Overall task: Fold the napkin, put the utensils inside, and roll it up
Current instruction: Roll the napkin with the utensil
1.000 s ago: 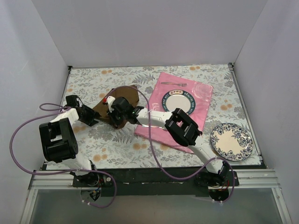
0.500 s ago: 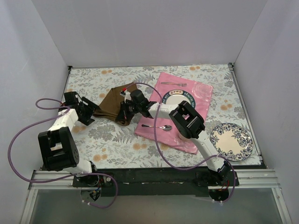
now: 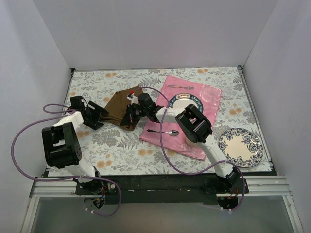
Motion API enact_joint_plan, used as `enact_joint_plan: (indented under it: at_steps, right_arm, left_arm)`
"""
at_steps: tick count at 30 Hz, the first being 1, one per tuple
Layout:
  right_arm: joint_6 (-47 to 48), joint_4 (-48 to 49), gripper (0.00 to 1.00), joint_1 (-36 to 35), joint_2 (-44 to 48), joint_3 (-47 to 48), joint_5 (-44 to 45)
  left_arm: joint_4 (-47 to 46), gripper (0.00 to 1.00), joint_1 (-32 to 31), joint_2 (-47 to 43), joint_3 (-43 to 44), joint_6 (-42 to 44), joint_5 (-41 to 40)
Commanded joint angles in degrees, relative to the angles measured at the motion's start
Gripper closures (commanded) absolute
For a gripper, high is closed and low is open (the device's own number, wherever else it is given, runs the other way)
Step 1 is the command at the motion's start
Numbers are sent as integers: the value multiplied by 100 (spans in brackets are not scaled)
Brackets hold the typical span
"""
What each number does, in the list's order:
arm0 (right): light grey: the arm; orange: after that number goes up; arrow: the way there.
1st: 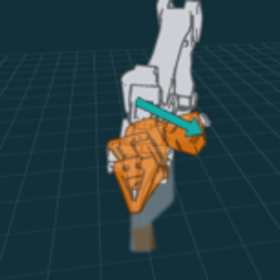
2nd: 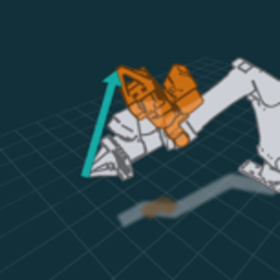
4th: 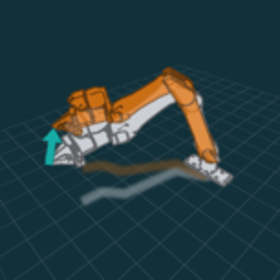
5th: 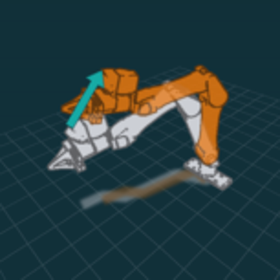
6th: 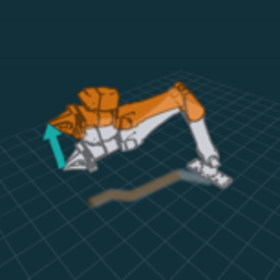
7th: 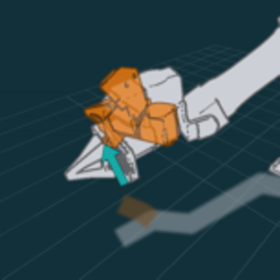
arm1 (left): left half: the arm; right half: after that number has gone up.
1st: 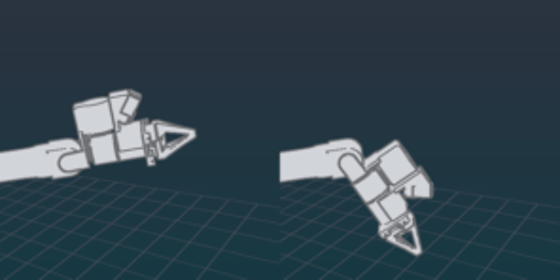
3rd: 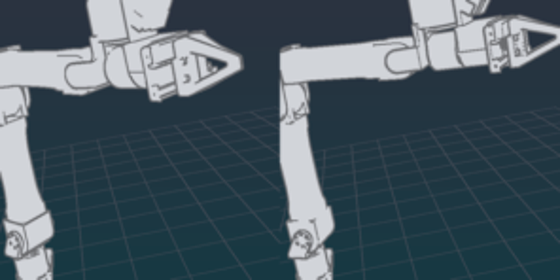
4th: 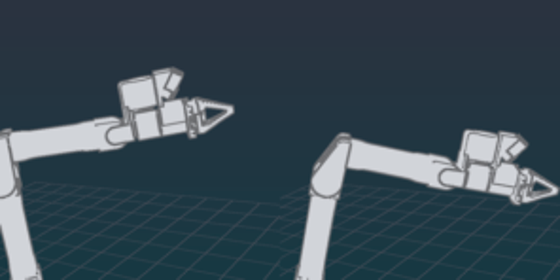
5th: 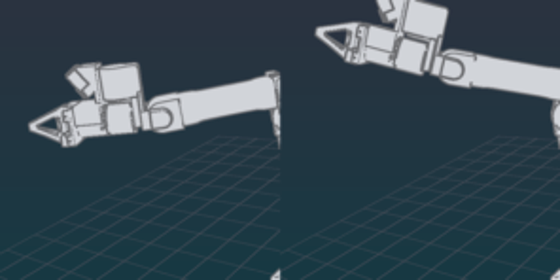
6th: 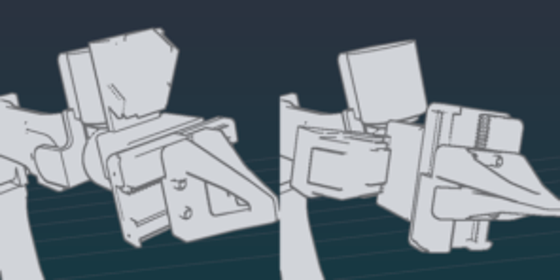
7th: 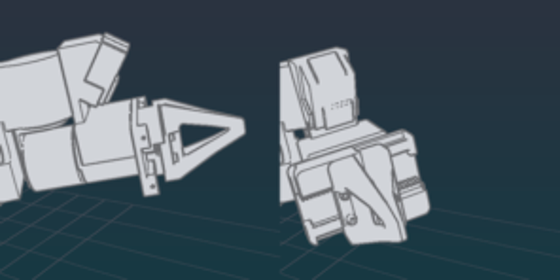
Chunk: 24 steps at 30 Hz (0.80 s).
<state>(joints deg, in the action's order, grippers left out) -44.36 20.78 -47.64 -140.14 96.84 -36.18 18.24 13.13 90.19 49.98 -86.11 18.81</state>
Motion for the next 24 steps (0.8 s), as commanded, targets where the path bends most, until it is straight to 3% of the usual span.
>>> enact_joint_plan:
  at_steps: [1, 5, 8, 18, 24]
  right_arm:
    - [-30, 138, 99, 26, -75, 89, -143]
    - [59, 67, 99, 26, -93, 134, -135]
    - [164, -29, 99, 26, -119, 177, -126]
    - [1402, -1170, 99, 27, -163, 713, 24]
    - [2703, -2452, 99, -61, -146, 1521, 190]
  left_arm:
    - [-14, 27, -38, 139, -6, -73, -96]
    - [13, 29, -38, 323, 99, -108, -123]
    - [92, 38, -38, 499, 266, -21, -167]
    - [417, 97, -38, 789, 838, 410, -404]
    - [584, 100, -38, 930, 909, 481, -124]
